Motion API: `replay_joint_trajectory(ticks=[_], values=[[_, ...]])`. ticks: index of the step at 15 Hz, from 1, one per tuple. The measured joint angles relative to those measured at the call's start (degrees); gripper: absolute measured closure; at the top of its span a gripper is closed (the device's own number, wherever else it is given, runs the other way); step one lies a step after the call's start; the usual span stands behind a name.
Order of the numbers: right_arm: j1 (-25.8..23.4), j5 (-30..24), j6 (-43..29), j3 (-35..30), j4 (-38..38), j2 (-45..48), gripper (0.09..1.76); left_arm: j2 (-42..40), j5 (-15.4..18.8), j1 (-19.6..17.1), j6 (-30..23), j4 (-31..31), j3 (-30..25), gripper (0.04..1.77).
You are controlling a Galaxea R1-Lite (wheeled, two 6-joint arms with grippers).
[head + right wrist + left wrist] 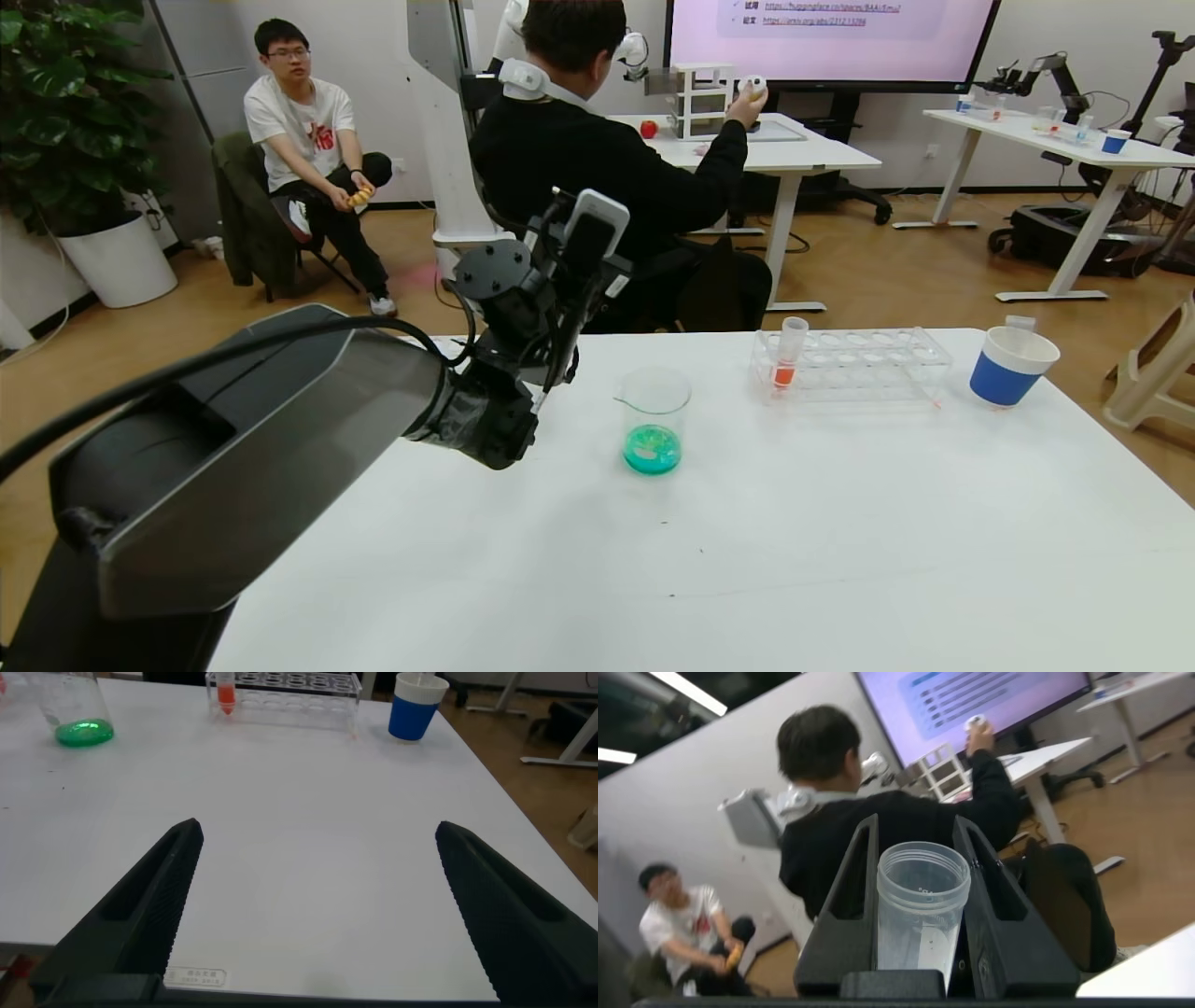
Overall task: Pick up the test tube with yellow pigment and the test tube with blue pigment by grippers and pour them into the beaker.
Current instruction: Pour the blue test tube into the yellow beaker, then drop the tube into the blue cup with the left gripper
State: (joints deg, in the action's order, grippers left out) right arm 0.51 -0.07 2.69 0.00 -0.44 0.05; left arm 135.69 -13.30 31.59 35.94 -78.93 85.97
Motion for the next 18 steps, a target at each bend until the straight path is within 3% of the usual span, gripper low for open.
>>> replay_joint_trajectory(ticks=[3, 7, 9, 10, 14, 18], values=[[0.00, 0.00, 0.00, 0.00, 0.00, 0.00, 0.11, -3.56, -13.51, 0.24, -12.46, 13.56, 2.89, 1.27], [0.00, 0.00, 0.02, 0.00, 0.00, 0.00, 0.11, -9.97, -20.98, -0.77, -27.62, 36.35, 5.84, 1.27], [0.00, 0.00, 0.00, 0.00, 0.02, 0.00, 0.11, -13.26, -22.59, -2.15, -34.18, 46.75, 6.51, 1.27], [0.00, 0.00, 0.00, 0.00, 0.00, 0.00, 0.11, -14.60, -22.75, -3.36, -35.91, 49.09, 6.75, 1.27], [0.00, 0.00, 0.02, 0.00, 0.00, 0.00, 0.11, -17.90, -22.36, -10.26, -37.04, 49.94, 5.79, 1.27], [0.01, 0.00, 0.05, 0.00, 0.00, 0.00, 0.11, -19.80, -19.93, -20.32, -38.14, 49.40, 3.33, 1.27]])
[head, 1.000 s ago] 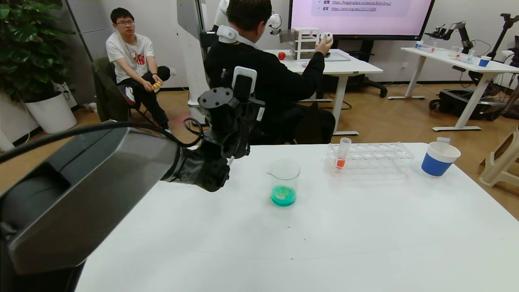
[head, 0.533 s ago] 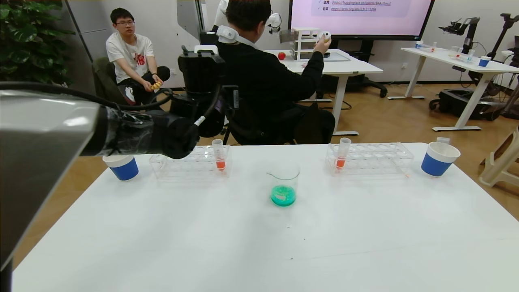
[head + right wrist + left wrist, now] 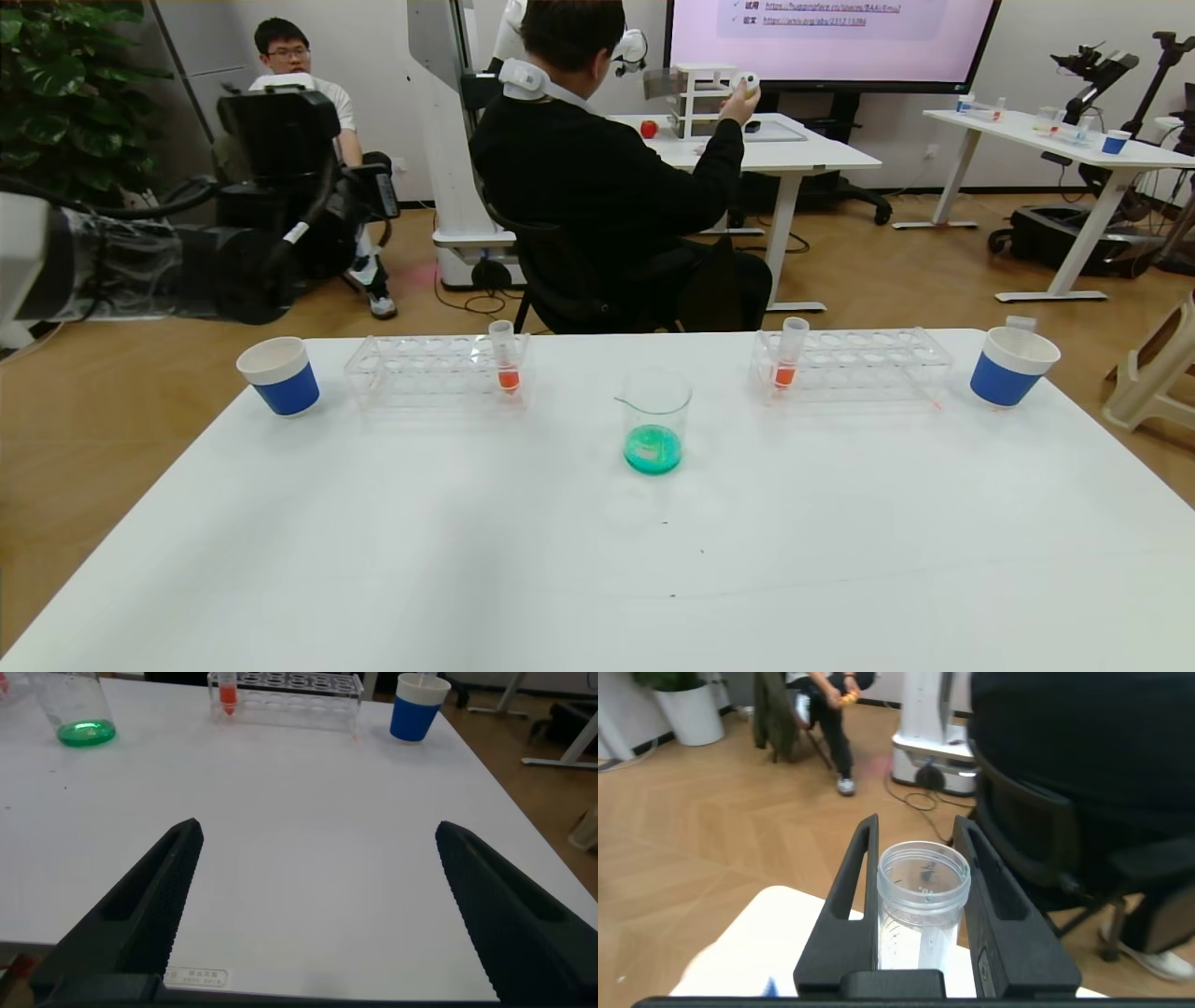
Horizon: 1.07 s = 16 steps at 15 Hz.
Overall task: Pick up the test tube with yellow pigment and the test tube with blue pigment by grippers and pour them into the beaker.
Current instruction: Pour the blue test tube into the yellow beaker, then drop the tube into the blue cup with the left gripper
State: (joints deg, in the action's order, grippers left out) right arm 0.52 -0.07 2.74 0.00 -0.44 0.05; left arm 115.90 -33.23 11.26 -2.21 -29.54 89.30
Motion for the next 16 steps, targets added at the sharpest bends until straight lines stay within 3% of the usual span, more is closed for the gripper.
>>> replay_joint_trajectory(ticks=[3, 6, 10, 16], values=[[-0.01, 0.00, -0.02, 0.00, 0.00, 0.00, 0.11, -0.73, 4.51, -8.66, -0.29, -5.50, -4.40, 1.27], [-0.01, 0.00, -0.02, 0.00, 0.02, 0.00, 0.11, -0.93, 8.07, -13.46, -0.22, -12.00, -10.63, 1.27], [-0.01, 0.00, -0.05, 0.00, 0.00, 0.00, 0.11, -0.16, 8.42, -16.06, -0.27, -17.29, -14.82, 1.27], [-0.01, 0.00, -0.05, 0.00, -0.02, 0.00, 0.11, 3.17, 8.31, -17.76, -0.29, -20.13, -17.25, 1.27]])
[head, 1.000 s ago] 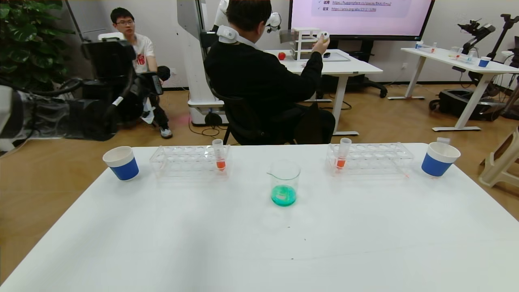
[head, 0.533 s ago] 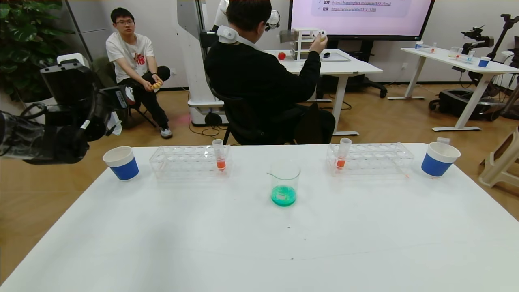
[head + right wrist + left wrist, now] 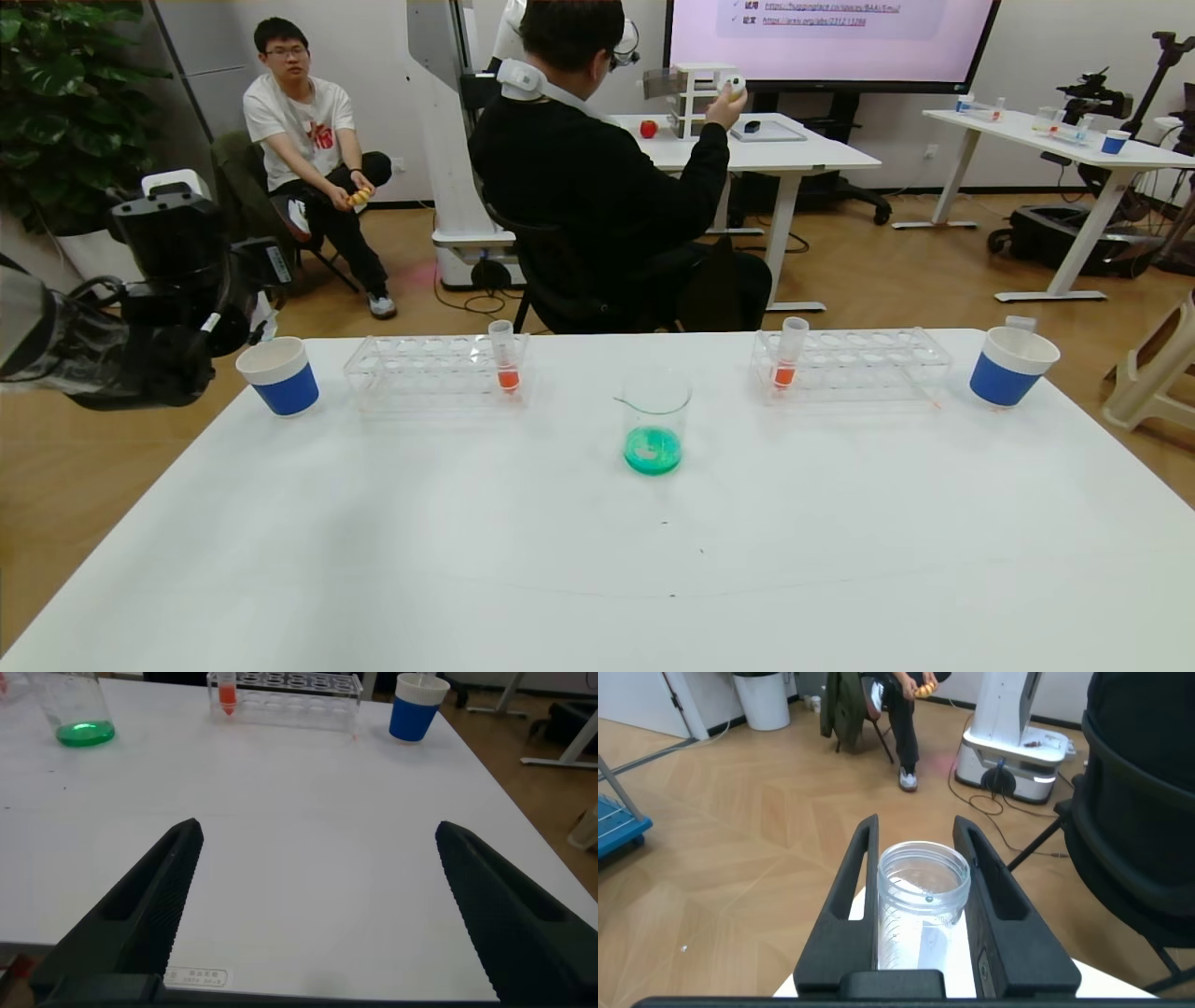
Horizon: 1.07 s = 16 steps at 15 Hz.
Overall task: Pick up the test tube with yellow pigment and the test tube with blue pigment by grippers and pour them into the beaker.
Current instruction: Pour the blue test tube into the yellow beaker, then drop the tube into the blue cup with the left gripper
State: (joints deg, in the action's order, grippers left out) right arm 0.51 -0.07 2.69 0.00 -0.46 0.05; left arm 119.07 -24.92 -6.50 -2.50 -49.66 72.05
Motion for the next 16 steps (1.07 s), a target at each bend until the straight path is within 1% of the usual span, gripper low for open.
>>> replay_joint_trajectory(ticks=[2, 5, 7, 16], values=[[-0.02, 0.00, 0.00, 0.00, 0.05, 0.00, 0.11, 2.16, 0.11, -1.22, 0.24, -2.51, 0.24, 1.27], [0.00, 0.00, 0.00, 0.00, 0.02, 0.00, 0.11, 4.72, 0.28, -2.73, 0.18, -3.64, 0.02, 1.27], [0.00, 0.00, 0.00, 0.00, 0.02, 0.00, 0.11, 5.91, 1.33, -3.32, 0.16, -4.28, 0.17, 1.27], [0.00, 0.00, 0.00, 0.00, 0.02, 0.00, 0.11, 9.70, 1.50, -2.12, 1.57, -5.66, 2.05, 1.27]])
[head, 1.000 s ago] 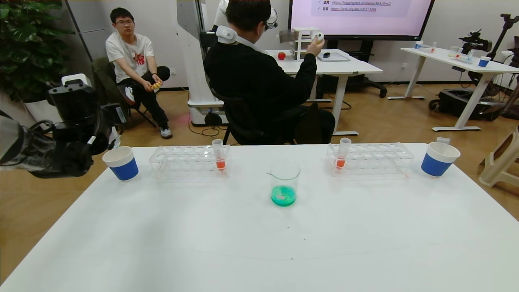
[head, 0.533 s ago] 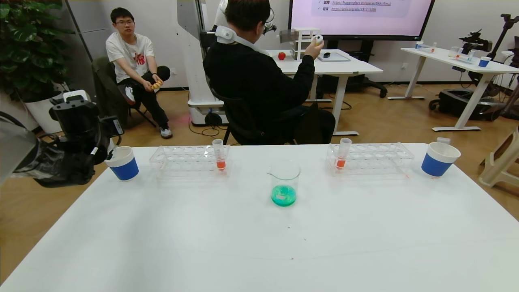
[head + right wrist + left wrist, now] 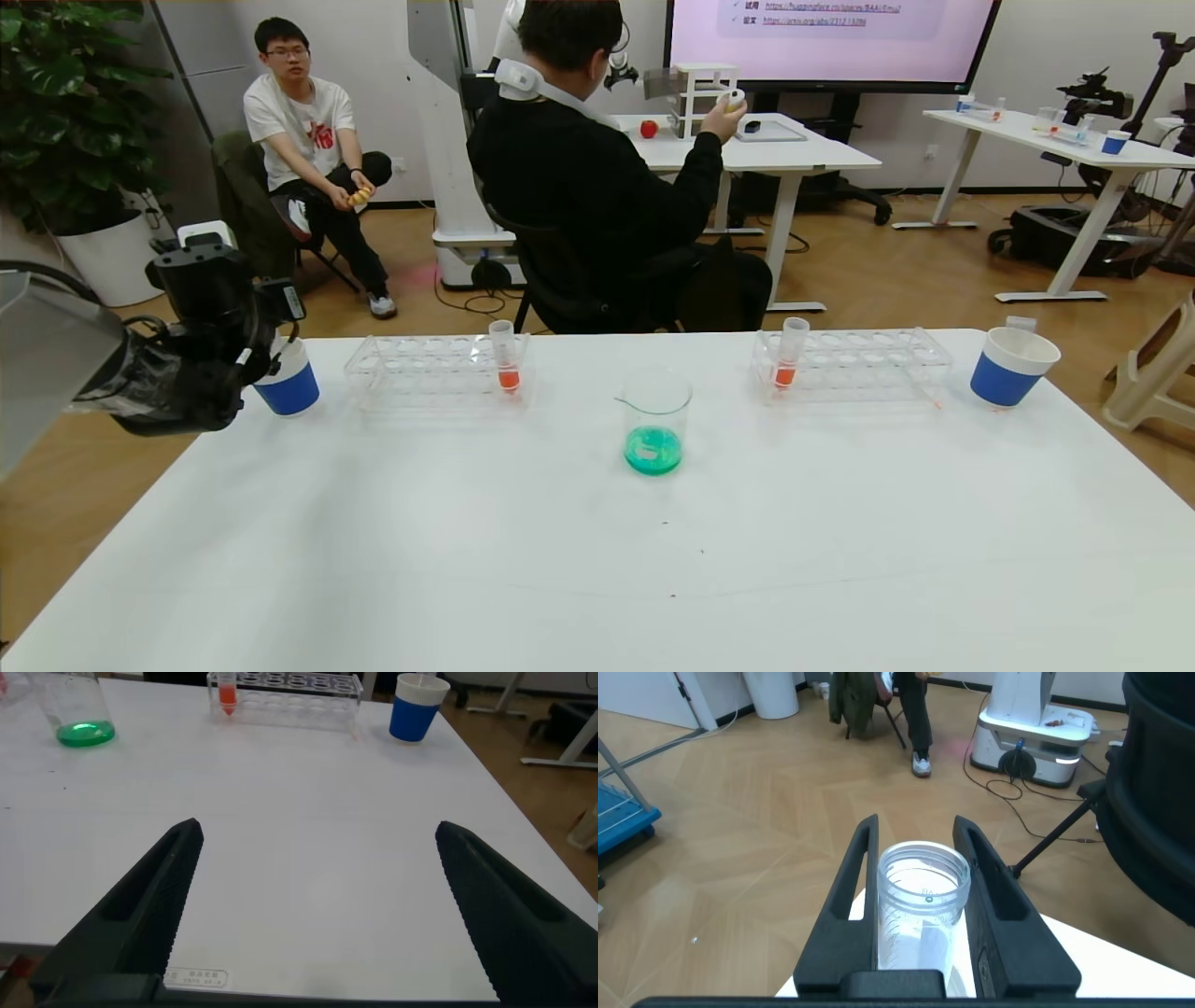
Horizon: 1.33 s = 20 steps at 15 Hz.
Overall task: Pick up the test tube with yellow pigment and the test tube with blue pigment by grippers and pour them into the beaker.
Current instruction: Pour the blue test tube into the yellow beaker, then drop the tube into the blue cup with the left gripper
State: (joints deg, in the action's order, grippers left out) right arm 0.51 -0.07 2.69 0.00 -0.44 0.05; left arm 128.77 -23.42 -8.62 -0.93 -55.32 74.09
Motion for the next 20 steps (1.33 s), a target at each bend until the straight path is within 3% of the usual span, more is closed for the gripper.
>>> replay_joint_trajectory(ticks=[8, 9, 11, 12, 13, 17, 20], values=[[0.00, 0.00, 0.02, 0.00, 0.00, 0.00, 0.11, 4.78, 0.11, -0.30, 0.71, -4.82, -1.19, 1.23], [0.00, 0.00, 0.00, 0.00, 0.02, 0.00, 0.11, 4.96, 0.13, -0.26, 0.71, -4.84, -1.24, 1.06], [0.00, 0.00, 0.00, 0.00, 0.00, 0.00, 0.11, 5.16, 0.05, -0.09, 0.77, -4.82, -1.24, 0.38], [0.00, 0.00, 0.00, 0.00, 0.00, 0.00, 0.11, 5.19, 0.05, -0.04, 0.83, -4.82, -1.24, 0.15], [0.00, 0.00, 0.02, 0.00, 0.00, 0.00, 0.11, 5.22, 0.02, -0.04, 0.88, -4.85, -1.24, 0.07], [0.00, 0.00, 0.00, 0.00, 0.02, 0.00, 0.11, 3.89, -0.04, 0.41, 0.79, -4.82, -0.30, 0.07], [0.00, 0.00, 0.02, 0.00, 0.00, 0.00, 0.11, -0.18, 0.11, 4.19, 0.52, -4.41, -0.52, 0.07]])
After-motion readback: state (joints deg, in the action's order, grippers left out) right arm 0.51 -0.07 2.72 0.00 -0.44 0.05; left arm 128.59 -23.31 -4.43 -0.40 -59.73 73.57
